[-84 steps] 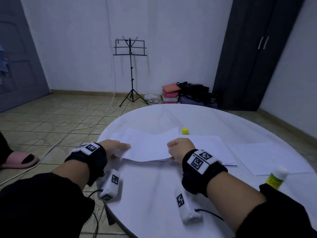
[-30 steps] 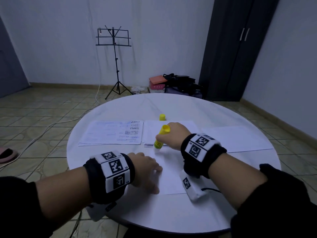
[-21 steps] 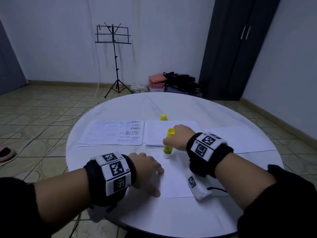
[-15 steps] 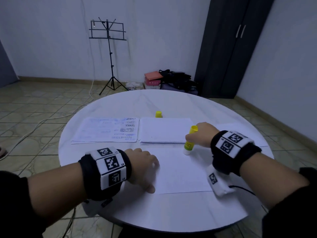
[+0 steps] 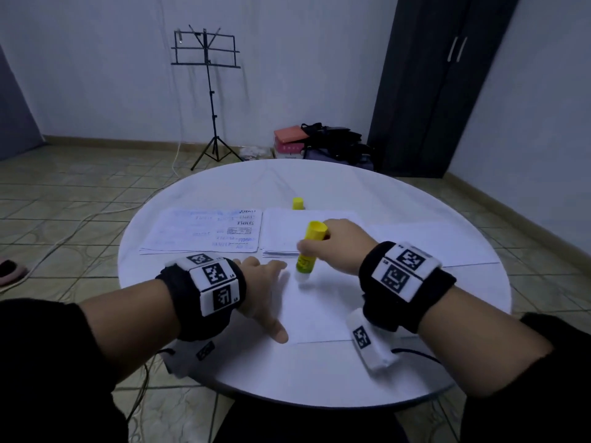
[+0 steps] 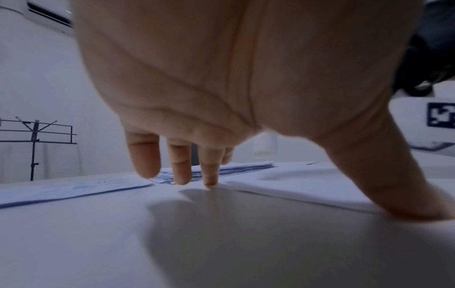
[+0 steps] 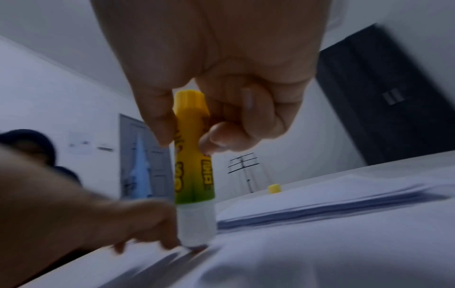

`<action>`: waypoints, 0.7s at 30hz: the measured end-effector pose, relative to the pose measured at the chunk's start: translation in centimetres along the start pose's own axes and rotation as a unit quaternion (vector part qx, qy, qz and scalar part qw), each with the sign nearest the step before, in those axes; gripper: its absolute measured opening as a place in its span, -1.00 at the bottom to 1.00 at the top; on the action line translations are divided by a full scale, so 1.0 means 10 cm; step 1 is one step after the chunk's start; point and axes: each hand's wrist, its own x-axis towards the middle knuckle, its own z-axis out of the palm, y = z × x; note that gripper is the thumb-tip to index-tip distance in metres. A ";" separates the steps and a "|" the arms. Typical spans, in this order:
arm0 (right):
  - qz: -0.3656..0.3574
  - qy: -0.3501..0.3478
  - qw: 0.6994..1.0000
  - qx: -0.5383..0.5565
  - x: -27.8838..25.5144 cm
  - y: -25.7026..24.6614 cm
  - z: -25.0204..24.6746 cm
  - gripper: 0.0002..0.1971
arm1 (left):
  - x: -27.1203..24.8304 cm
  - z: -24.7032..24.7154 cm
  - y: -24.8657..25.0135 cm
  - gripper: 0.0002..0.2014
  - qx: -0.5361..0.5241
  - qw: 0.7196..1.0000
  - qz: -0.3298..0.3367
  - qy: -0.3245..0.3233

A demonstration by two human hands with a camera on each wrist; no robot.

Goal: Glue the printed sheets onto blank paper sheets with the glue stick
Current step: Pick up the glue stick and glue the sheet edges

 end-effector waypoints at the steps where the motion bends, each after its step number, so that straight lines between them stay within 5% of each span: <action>1: -0.011 -0.013 0.999 -0.029 0.01 -0.06 0.09 -0.70 | 0.00 0.00 0.01 0.24 0.000 1.000 -0.003 0.001; 11: -0.077 -0.090 0.990 -0.083 -0.35 -0.07 0.16 -0.73 | -0.07 -0.07 0.09 0.00 0.035 0.998 0.047 0.006; 15: -0.054 -0.091 0.991 -0.081 -0.57 0.14 -0.03 -0.74 | 0.05 -0.08 0.14 0.17 0.106 0.994 0.034 -0.012; 21: 0.022 -0.063 0.995 -0.070 -0.81 0.64 -0.41 -0.69 | 0.10 -0.15 0.29 0.14 0.200 0.979 0.024 -0.018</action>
